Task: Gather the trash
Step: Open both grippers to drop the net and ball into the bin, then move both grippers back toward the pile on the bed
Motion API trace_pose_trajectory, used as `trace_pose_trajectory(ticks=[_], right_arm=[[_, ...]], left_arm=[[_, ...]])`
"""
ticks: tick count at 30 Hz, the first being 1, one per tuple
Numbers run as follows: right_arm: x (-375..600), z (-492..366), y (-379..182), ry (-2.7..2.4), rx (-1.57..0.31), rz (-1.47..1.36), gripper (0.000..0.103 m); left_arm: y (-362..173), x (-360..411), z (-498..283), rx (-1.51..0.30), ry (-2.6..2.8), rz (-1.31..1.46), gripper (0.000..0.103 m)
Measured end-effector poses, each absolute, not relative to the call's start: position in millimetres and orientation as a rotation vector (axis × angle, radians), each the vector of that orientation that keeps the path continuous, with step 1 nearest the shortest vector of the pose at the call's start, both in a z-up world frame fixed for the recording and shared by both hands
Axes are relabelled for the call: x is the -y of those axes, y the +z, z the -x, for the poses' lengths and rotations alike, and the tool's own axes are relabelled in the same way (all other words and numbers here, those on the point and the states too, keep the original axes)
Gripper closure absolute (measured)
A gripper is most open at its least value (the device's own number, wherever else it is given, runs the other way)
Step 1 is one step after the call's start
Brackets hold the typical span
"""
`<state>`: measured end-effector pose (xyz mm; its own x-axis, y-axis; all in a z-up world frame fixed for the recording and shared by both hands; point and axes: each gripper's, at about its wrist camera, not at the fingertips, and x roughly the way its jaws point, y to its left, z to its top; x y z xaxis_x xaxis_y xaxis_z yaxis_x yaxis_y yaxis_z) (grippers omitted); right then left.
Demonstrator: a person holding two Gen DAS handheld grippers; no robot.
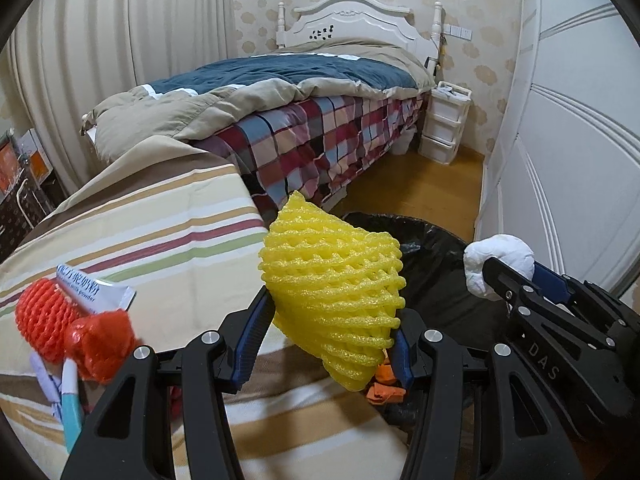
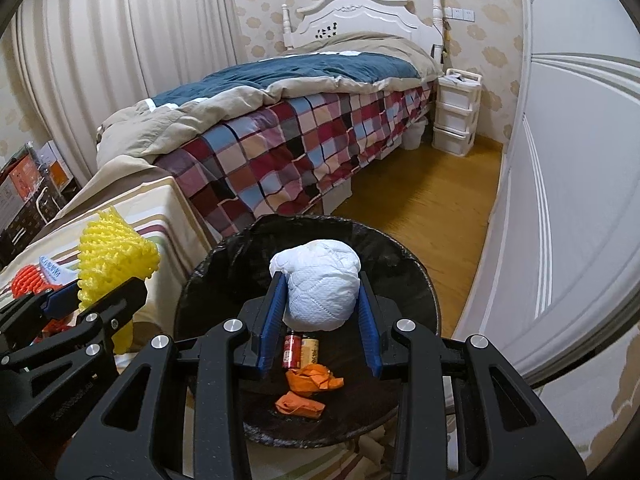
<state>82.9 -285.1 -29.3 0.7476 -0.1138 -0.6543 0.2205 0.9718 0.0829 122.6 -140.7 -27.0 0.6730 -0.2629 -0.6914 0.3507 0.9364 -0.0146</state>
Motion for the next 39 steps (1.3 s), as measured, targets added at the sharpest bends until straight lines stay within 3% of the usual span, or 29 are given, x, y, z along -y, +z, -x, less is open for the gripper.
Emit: trace_pose_trajectory(ticks=[6, 9, 11, 16, 26, 39], right_arm=[[292, -90, -34, -0.196, -0.713, -0.162, 0.069], [295, -93, -37, -0.202, -0.719, -0.168, 0.067], [297, -93, -40, -0.205, -0.723, -0.173, 0.056], [298, -92, -43, -0.234, -0.717, -0.164, 0.048], [294, -81, -40, -0.243, -0.714, -0.159, 0.039], [250, -61, -36, -0.164, -0.723, -0.148, 0.037]], left_arm=[[-31, 151, -130, -0.763, -0.343, -0.143, 0.050], [-35, 156, -131, -0.768, -0.337, -0.163, 0.042], [-38, 157, -129, -0.767, -0.326, -0.178, 0.034], [-36, 154, -128, -0.761, -0.314, -0.169, 0.026], [-31, 137, -113, -0.746, -0.282, -0.157, 0.025], [-15, 79, -93, -0.743, -0.211, -0.090, 0.025]])
